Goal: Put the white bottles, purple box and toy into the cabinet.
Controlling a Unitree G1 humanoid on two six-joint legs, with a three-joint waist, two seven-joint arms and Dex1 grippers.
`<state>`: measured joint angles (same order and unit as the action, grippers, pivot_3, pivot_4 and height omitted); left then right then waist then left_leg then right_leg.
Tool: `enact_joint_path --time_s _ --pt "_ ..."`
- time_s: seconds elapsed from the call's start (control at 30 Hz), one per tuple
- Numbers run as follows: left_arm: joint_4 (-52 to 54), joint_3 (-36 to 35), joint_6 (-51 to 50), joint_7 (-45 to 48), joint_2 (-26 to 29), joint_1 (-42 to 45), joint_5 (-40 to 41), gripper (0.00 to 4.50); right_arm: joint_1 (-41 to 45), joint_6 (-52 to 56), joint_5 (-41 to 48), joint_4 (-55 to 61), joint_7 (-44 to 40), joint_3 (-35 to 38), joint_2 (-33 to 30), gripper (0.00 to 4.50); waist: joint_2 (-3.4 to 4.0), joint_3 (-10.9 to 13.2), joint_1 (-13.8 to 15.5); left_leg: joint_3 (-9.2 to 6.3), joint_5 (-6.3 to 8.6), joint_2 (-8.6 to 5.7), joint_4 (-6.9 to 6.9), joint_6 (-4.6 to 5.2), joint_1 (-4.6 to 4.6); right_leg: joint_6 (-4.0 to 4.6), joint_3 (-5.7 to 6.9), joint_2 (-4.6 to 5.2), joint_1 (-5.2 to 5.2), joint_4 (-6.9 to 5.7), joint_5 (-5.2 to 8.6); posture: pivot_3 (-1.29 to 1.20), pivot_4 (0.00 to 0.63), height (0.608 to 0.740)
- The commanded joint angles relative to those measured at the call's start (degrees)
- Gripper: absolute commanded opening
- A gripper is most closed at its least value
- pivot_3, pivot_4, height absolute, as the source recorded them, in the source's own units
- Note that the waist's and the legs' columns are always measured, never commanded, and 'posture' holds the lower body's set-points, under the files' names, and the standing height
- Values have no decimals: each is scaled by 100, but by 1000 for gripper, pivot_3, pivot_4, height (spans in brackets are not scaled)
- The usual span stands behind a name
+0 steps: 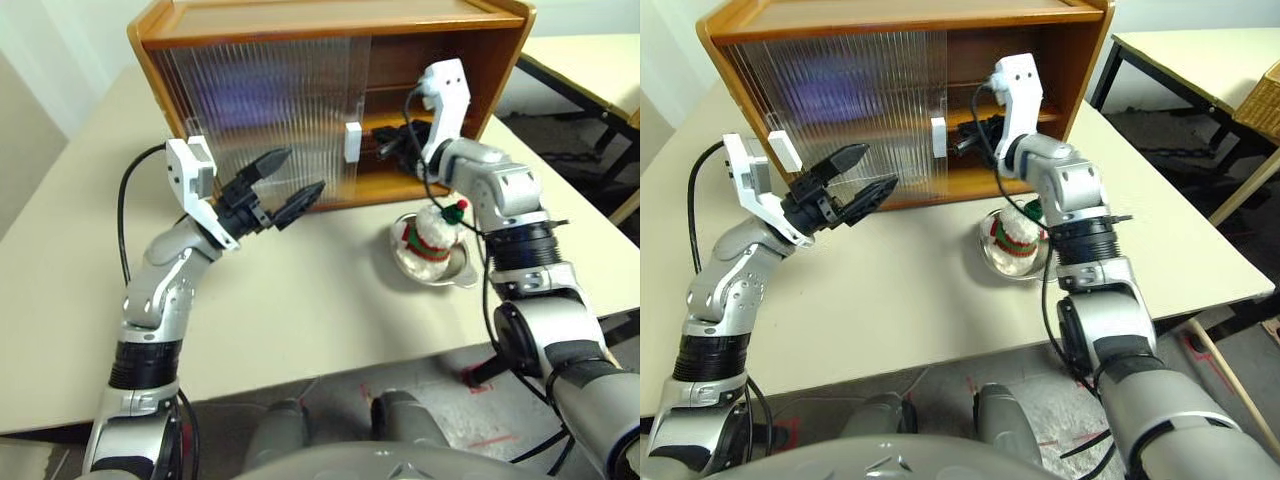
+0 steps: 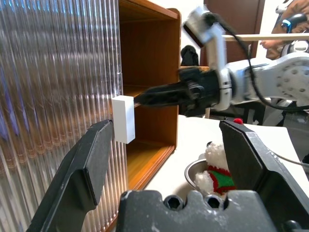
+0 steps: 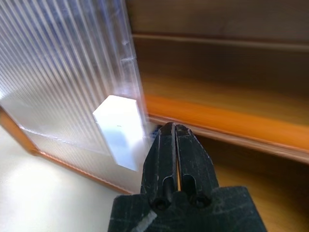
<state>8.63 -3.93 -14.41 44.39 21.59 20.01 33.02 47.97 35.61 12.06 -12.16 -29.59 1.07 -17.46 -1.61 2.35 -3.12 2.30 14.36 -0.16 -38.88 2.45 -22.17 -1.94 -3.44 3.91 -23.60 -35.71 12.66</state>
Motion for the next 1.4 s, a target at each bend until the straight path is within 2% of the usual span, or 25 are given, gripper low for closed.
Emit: enact_joint_path --time_s 0.03,0.07,0.1,0.13,0.3,0.47,0.6,0.8,1.0,1.4 --pt "-94 126 29 72 -61 86 -90 4500 -418 -412 172 798 -194 216 -223 26 0 0 -1 -1 0 -1 1 0 -4 -4 0 0 0 5 2 -11 0 740" --pt "-124 140 39 91 -72 99 -98 4500 -706 -558 323 1187 -326 326 -290 26 0 0 -3 -1 0 0 2 1 -7 -7 0 -1 0 10 4 -23 0 740" --pt "-148 151 48 111 -78 109 -104 4500 -1053 -638 600 1592 -470 539 -302 499 0 0 -5 -2 -1 -1 5 5 -9 -9 0 -2 -1 13 5 -30 0 740" --pt "-166 157 53 124 -83 115 -108 4500 -1381 -713 808 1949 -558 724 -319 712 -2 -1 -3 -4 -2 0 8 7 -8 -10 -1 -4 -1 15 6 -30 0 740" --pt "-161 143 42 160 -80 90 -104 4500 -2676 -732 1714 3115 -515 1531 -265 2561 -1 0 -3 -9 -1 0 18 14 -7 -17 0 -6 1 19 12 -39 0 740" --pt "-138 125 38 183 -73 27 -98 4500 -4098 -1222 1851 3707 -828 1789 -411 4477 -3 -1 -2 -4 5 1 15 4 3 -38 -1 -5 13 22 37 -43 0 740" --pt "-116 105 8 189 -46 15 -86 4500 -5151 -1515 2074 3915 -962 1826 -264 4477 -3 0 4 -3 11 2 11 -7 16 -35 -1 -5 26 20 40 -37 0 740" --pt "-39 58 -38 148 -1 -20 -78 4500 -6030 -1979 2048 3800 -1122 1612 -78 4477 -5 1 -28 1 12 6 7 -9 36 -18 -1 -5 36 17 46 -23 3 740" --pt "16 34 -71 106 30 -50 -74 4500 -6182 -1985 2016 3446 -1144 1402 -134 4477 -8 4 2 4 13 5 7 -10 42 2 -4 -1 39 16 58 -15 4 740" --pt "113 -23 -88 44 117 -106 -50 4500 -5514 -2092 1915 2589 -889 1250 -67 4477 -11 6 123 4 13 5 8 -10 38 -2 -2 -1 35 17 58 13 6 740"
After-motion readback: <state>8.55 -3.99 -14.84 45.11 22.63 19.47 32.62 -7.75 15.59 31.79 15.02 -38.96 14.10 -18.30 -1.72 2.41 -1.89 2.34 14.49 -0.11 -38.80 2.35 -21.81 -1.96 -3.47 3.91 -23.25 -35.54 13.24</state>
